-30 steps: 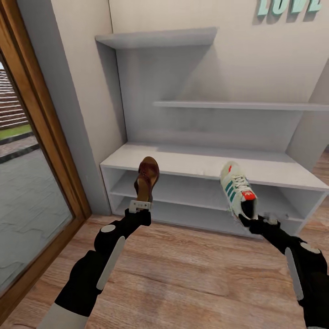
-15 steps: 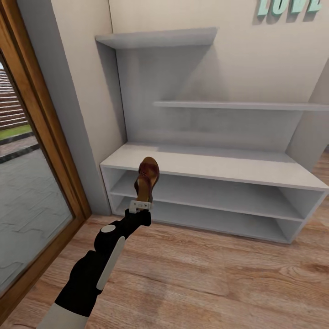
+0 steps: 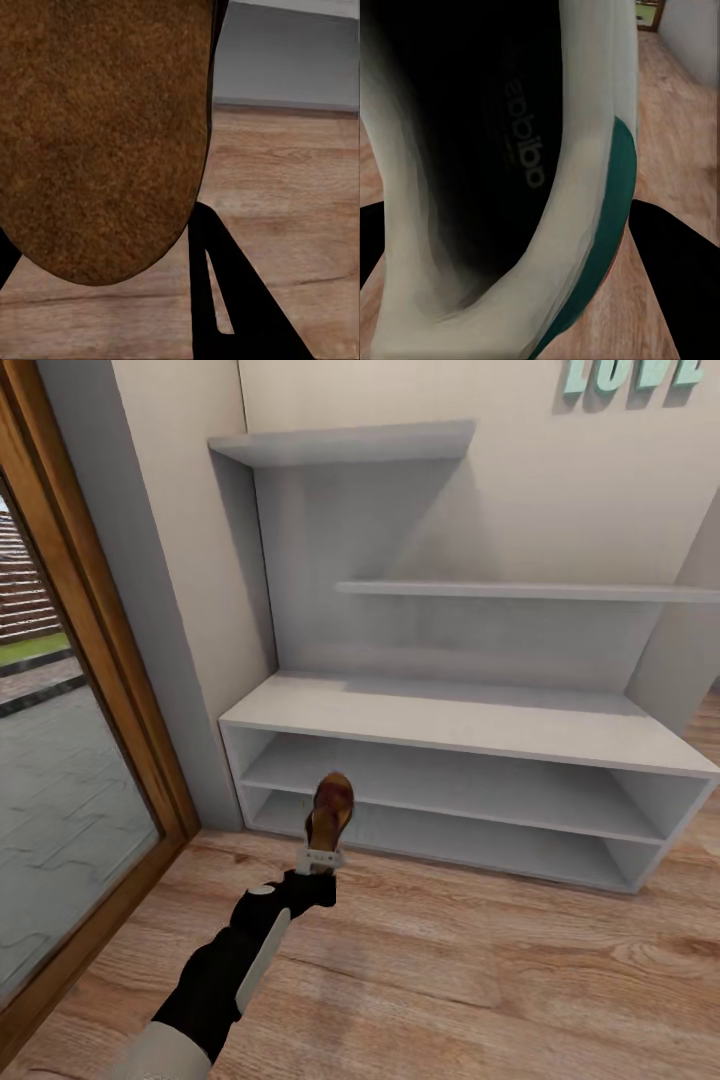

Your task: Pick up the two gym shoes and the two sandals from the corridor floor and place them onto the hallstand (shoe rack) in the corridor, making sure they are on the rack and not on the floor. Arrange them so the two gym shoes are next to each other and the two sandals are next to each other.

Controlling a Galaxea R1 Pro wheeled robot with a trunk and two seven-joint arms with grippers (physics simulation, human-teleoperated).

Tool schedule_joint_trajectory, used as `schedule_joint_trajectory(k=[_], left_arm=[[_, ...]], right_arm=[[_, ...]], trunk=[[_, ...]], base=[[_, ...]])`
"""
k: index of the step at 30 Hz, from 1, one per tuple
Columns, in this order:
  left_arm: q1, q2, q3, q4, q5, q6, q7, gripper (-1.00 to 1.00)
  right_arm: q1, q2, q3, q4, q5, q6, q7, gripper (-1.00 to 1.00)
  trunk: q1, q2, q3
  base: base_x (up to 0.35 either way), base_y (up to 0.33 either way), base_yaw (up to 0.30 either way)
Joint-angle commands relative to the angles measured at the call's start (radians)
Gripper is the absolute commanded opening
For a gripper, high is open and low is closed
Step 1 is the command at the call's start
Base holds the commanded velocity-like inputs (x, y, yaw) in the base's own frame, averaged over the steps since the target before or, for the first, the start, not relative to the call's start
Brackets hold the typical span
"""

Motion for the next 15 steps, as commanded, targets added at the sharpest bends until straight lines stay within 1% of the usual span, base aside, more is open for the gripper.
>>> schedule_joint_trajectory(k=[1, 3, 6, 7, 8, 10, 12, 15], left_arm=[[-0.001, -0.005, 0.0, 0.05, 0.001, 0.004, -0.002, -1.0], [-0.001, -0.011, 0.0, 0.111, -0.002, 0.002, -0.002, -1.0], [-0.001, -0.016, 0.001, 0.161, -0.004, -0.002, -0.003, -1.0], [-0.001, -0.017, 0.001, 0.167, -0.005, -0.003, -0.003, -1.0], [-0.001, -0.017, 0.0, 0.172, -0.005, -0.002, -0.003, -1.0], [-0.002, -0.018, -0.002, 0.175, -0.006, -0.001, -0.003, -1.0], [-0.004, -0.017, -0.003, 0.177, -0.006, 0.0, -0.003, -1.0], [-0.005, -0.016, -0.003, 0.16, -0.006, 0.002, -0.003, -1.0]], right_arm=[[-0.002, -0.001, -0.002, -0.001, 0.011, 0.002, 0.01, -1.0], [-0.002, -0.001, -0.001, -0.002, 0.021, 0.002, 0.009, -1.0], [-0.002, -0.001, -0.001, -0.002, 0.067, 0.002, 0.01, -1.0], [-0.002, -0.001, -0.001, -0.002, 0.084, 0.002, 0.01, -1.0], [-0.002, -0.001, -0.002, -0.002, 0.111, 0.002, 0.01, -1.0], [-0.002, -0.001, -0.002, -0.002, 0.14, 0.002, 0.01, -1.0], [-0.002, -0.001, -0.003, -0.002, 0.154, 0.002, 0.01, -1.0], [-0.002, -0.001, -0.005, -0.002, 0.162, 0.003, 0.01, -1.0]], trunk=[[0.0, -0.001, -0.001], [0.0, -0.001, -0.001], [0.0, -0.001, -0.001], [0.0, -0.001, -0.001], [0.0, -0.001, -0.001], [0.0, -0.001, -0.001], [0.0, -0.001, -0.002], [0.0, -0.001, -0.006]], base=[[0.0, 0.0, 0.0], [0.0, 0.0, 0.0], [0.0, 0.0, 0.0], [0.0, 0.0, 0.0], [0.0, 0.0, 0.0], [0.0, 0.0, 0.0], [0.0, 0.0, 0.0], [0.0, 0.0, 0.0]])
